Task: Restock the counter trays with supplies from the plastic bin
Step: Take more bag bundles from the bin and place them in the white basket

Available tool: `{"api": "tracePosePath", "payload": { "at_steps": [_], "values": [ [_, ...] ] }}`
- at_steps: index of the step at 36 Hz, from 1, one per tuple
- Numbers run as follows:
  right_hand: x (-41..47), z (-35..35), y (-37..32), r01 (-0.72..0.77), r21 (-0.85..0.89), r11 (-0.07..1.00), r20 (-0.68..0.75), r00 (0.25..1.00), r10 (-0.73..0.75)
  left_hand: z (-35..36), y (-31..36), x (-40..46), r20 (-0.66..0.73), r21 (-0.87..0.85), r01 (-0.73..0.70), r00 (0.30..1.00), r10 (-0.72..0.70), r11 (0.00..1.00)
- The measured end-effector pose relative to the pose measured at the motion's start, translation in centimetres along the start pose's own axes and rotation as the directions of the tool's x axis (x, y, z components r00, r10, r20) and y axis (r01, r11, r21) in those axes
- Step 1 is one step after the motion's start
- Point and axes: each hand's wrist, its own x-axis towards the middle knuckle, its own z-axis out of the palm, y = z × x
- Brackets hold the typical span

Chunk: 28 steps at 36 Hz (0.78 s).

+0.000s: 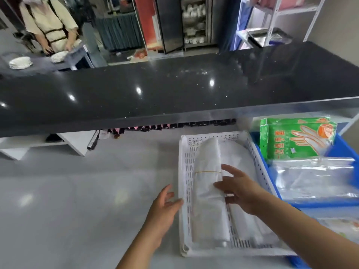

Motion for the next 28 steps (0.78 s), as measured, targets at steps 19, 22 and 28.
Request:
{"api": "tracePosePath", "payload": {
  "at_steps": [19,22,28],
  "values": [
    [3.6,2.7,4.4,0.260,-0.943,0.210,0.192,0.936,-0.297,0.0,-1.3,0.6,0.055,-0.105,0.086,0.995,-0.081,0.991],
    [3.0,3.4,3.5,0.236,-0.960,0.153,0.190,0.945,-0.265,-0.1,-1.6,-0.2,0.021,-0.068,0.054,0.998,-0.053,0.996],
    [-0.7,6.1,1.4,0.432,-0.880,0.198,0.337,0.861,-0.381,-4.0,-3.3,-4.0,-0.213,-0.008,-0.166,0.964,0.161,0.986]
  ]
}}
